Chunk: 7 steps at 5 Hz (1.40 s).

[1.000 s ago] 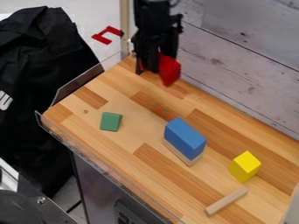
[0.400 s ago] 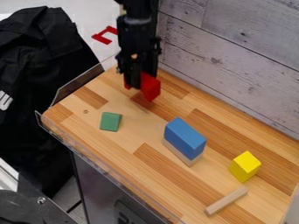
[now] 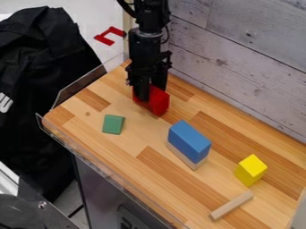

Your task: Remove the red block from the top of blue block and put it on the left side of the table.

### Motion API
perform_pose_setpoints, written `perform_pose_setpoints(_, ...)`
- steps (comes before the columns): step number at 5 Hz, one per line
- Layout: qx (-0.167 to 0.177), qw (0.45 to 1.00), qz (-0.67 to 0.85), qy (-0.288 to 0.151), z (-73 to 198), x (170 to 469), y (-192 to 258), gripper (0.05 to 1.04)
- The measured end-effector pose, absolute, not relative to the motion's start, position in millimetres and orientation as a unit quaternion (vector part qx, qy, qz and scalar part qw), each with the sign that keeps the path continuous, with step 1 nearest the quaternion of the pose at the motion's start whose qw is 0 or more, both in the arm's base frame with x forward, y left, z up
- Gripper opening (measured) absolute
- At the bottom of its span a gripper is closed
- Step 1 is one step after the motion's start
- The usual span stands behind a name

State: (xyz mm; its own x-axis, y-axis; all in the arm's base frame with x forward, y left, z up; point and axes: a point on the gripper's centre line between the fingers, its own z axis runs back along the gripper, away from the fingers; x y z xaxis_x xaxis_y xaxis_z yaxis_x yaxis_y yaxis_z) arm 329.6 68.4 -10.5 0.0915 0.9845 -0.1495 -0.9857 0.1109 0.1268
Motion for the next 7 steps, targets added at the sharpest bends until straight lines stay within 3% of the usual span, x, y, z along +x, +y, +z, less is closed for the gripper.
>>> perform_pose_setpoints(2, -0.006, 0.726, 0.681, 0.095, -14, 328, 69, 0.571)
perform_pose_setpoints(3, -0.009, 0.724, 0.683, 0.092, -16, 326, 68, 0.634)
perform_pose_setpoints(5, -0.009, 0.727, 0.68, 0.095, -18, 323, 64, 0.997)
perform_pose_setpoints(7, -0.026, 0.769, 0.639, -0.01, 51, 339, 65, 1.001)
